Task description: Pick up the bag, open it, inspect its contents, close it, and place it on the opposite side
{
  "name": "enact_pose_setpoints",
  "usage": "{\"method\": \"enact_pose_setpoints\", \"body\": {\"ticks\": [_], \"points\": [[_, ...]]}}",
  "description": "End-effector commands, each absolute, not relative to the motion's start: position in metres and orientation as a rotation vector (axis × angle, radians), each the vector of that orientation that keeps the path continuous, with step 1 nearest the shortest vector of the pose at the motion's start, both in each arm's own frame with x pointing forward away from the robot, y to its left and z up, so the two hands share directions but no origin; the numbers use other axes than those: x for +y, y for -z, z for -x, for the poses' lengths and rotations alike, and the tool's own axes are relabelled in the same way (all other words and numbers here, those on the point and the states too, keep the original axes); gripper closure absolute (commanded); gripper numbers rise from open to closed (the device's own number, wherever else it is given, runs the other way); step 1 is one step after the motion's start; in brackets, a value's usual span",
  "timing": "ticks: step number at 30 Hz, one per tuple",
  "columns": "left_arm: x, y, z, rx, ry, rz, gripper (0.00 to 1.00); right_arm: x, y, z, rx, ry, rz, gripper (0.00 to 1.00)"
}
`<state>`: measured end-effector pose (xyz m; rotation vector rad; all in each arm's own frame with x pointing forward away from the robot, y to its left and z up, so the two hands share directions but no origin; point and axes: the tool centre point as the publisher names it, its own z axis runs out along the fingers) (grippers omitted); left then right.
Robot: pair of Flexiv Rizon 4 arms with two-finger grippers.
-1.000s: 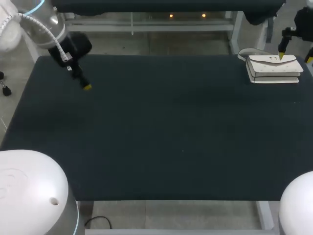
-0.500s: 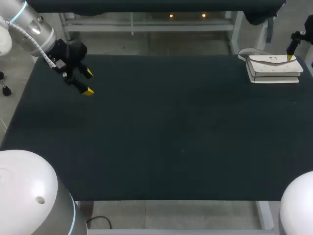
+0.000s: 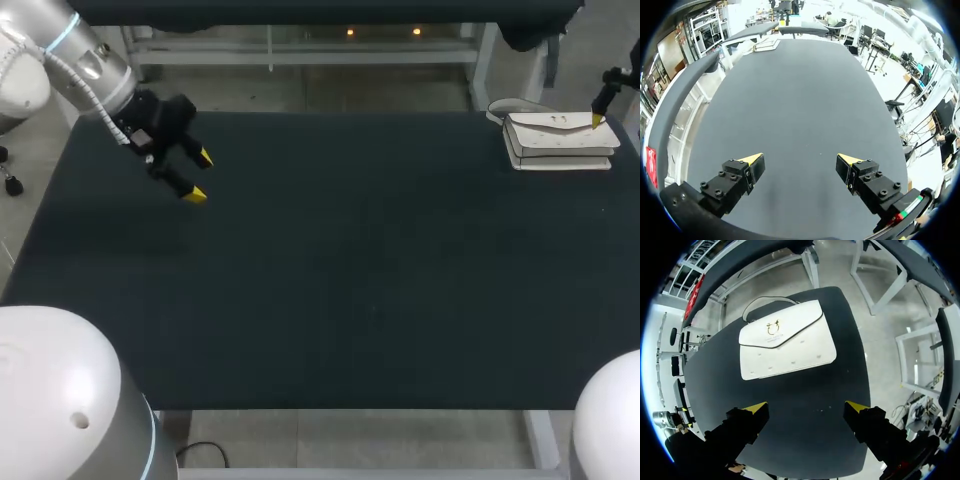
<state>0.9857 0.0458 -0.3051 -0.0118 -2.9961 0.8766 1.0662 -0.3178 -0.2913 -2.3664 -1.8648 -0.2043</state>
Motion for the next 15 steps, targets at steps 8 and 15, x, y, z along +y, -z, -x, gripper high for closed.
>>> {"method": "enact_pose_setpoints", "body": {"ticks": [8, 15], "points": [[0.026, 0.32, -0.988, -2.982, -0.883, 0.074, 0.0, -0.324, 0.3, -1.079, -1.833, 0.203, 2.356, 0.0], [0.02, 0.321, -0.99, -2.967, -0.968, 0.087, 0.0, -0.326, 0.302, -1.082, -1.819, 0.219, 2.354, 0.0]]}}
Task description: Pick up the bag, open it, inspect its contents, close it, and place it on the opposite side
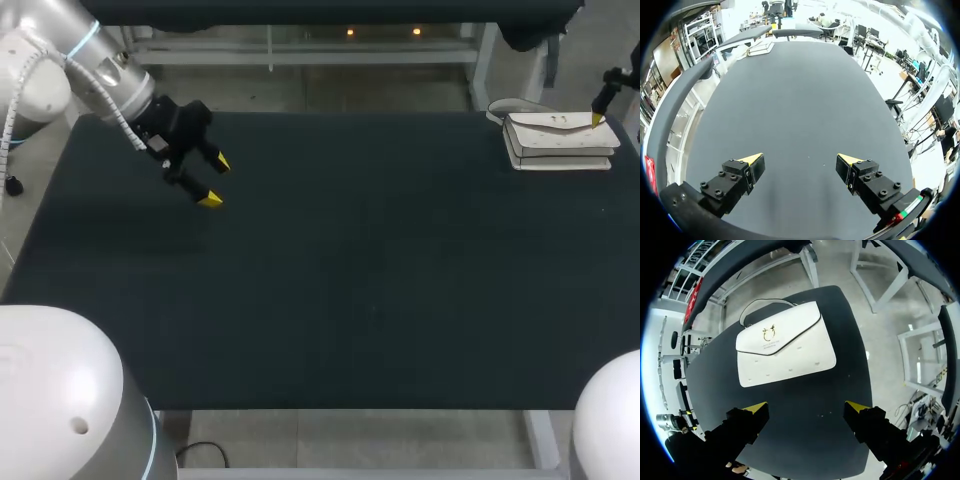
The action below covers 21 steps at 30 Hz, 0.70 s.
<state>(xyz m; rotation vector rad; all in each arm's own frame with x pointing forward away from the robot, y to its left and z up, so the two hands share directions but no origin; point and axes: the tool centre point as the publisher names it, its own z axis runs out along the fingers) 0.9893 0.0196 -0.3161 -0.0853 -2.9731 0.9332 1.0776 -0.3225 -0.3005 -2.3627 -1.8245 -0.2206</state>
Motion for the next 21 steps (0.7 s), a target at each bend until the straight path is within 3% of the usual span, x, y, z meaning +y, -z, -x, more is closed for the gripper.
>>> {"method": "enact_pose_setpoints", "body": {"ticks": [1, 21], "points": [[0.019, 0.322, -0.99, -2.967, -0.971, 0.088, 0.0, -0.326, 0.302, -1.082, -1.817, 0.22, 2.354, 0.0], [0.015, 0.322, -0.99, -2.962, -0.973, 0.088, 0.0, -0.343, 0.325, -1.112, -1.797, 0.254, 2.336, 0.0]]}}
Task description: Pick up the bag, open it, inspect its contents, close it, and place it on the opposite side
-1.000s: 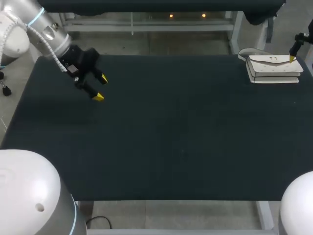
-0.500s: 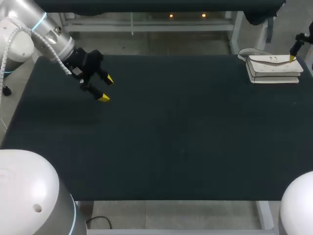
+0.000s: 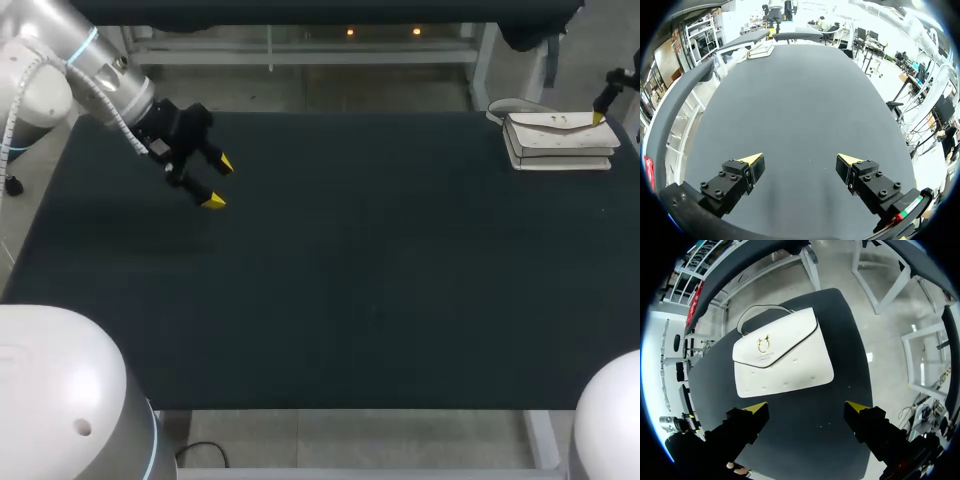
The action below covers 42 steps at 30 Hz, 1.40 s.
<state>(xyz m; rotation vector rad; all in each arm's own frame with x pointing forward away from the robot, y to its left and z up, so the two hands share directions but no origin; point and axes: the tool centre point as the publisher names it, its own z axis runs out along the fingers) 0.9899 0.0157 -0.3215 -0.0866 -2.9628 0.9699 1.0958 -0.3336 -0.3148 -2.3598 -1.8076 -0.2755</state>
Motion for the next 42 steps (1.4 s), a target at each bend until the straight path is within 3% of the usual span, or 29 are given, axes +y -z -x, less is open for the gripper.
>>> {"method": "enact_pose_setpoints", "body": {"ticks": [1, 18, 20, 23, 25, 27, 28, 42], "points": [[0.015, 0.322, -0.99, -2.962, -0.973, 0.088, 0.0, -0.345, 0.327, -1.114, -1.795, 0.252, 2.336, 0.0], [0.015, 0.322, -0.99, -2.962, -0.973, 0.088, 0.0, -0.375, 0.345, -1.147, -1.745, 0.311, 2.267, 0.02], [0.015, 0.322, -0.99, -2.962, -0.973, 0.088, 0.0, -0.377, 0.347, -1.149, -1.732, 0.33, 2.249, 0.11], [0.015, 0.322, -0.99, -2.962, -0.973, 0.088, 0.0, -0.376, 0.349, -1.152, -1.728, 0.335, 2.231, 0.51], [0.015, 0.322, -0.99, -2.962, -0.973, 0.088, 0.0, -0.374, 0.351, -1.153, -1.733, 0.332, 2.222, 0.61], [0.015, 0.322, -0.99, -2.962, -0.973, 0.088, 0.0, -0.372, 0.351, -1.154, -1.735, 0.332, 2.217, 0.91], [0.015, 0.322, -0.99, -2.962, -0.973, 0.088, 0.0, -0.37, 0.352, -1.154, -1.739, 0.33, 2.211, 1.0], [0.015, 0.322, -0.99, -2.962, -0.973, 0.088, 0.0, -0.346, 0.337, -1.134, -1.83, 0.346, 2.157, 1.0]]}}
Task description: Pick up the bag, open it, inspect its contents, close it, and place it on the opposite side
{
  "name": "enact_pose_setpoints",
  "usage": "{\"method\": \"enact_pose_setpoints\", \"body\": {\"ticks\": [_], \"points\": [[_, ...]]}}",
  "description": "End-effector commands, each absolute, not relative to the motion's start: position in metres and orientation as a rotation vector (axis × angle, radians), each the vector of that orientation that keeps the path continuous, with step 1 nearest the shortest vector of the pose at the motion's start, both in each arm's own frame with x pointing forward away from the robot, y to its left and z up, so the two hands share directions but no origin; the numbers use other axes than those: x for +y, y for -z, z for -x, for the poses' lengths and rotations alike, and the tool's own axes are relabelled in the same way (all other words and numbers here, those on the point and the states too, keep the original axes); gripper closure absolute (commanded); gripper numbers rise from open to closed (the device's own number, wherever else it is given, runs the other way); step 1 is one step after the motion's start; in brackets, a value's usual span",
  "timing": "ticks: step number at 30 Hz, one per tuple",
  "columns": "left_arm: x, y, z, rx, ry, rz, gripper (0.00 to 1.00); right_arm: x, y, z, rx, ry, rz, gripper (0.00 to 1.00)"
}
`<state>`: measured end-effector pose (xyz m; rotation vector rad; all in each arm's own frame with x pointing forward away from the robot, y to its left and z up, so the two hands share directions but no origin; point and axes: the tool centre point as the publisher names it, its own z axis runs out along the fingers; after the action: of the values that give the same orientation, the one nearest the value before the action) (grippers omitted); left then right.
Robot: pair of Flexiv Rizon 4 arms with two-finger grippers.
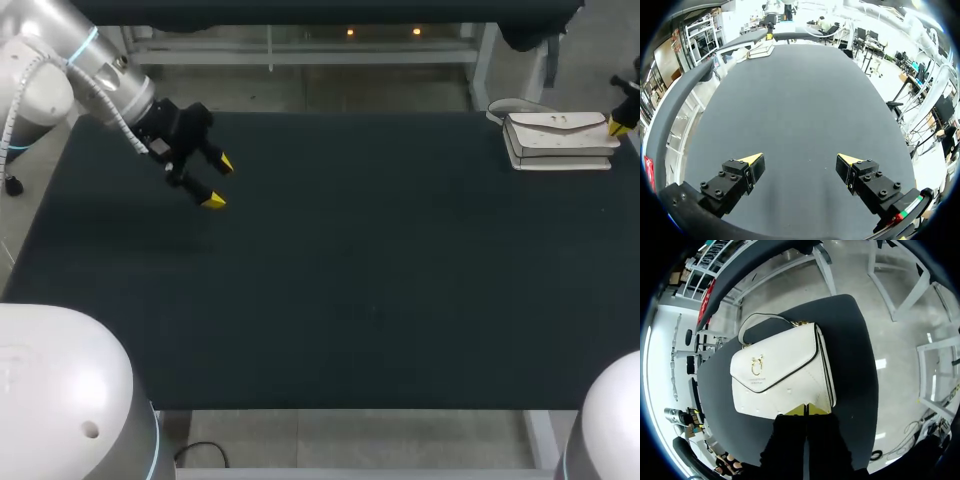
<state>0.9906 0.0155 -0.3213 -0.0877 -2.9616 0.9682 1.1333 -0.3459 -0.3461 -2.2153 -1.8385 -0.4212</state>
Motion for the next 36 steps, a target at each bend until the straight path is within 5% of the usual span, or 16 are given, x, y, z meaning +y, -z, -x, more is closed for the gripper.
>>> {"method": "enact_pose_setpoints", "body": {"ticks": [1, 25, 26, 27, 28, 29, 36], "points": [[0.015, 0.322, -0.99, -2.962, -0.973, 0.088, 0.0, -0.344, 0.335, -1.132, -1.838, 0.347, 2.152, 1.0], [0.015, 0.322, -0.99, -2.962, -0.973, 0.088, 0.0, -0.286, 0.314, -1.098, -2.1, 0.285, 2.044, 1.0], [0.015, 0.322, -0.99, -2.962, -0.973, 0.088, 0.0, -0.289, 0.314, -1.098, -2.091, 0.285, 2.058, 0.9], [0.015, 0.322, -0.99, -2.962, -0.973, 0.088, 0.0, -0.291, 0.315, -1.098, -2.082, 0.285, 2.074, 0.67], [0.015, 0.322, -0.99, -2.962, -0.973, 0.088, 0.0, -0.295, 0.315, -1.099, -2.072, 0.289, 2.084, 0.4], [0.015, 0.322, -0.99, -2.962, -0.973, 0.088, 0.0, -0.298, 0.315, -1.1, -2.06, 0.292, 2.091, 0.0], [0.015, 0.322, -0.99, -2.962, -0.973, 0.088, 0.0, -0.326, 0.315, -1.107, -1.945, 0.395, 2.102, 0.0]]}}
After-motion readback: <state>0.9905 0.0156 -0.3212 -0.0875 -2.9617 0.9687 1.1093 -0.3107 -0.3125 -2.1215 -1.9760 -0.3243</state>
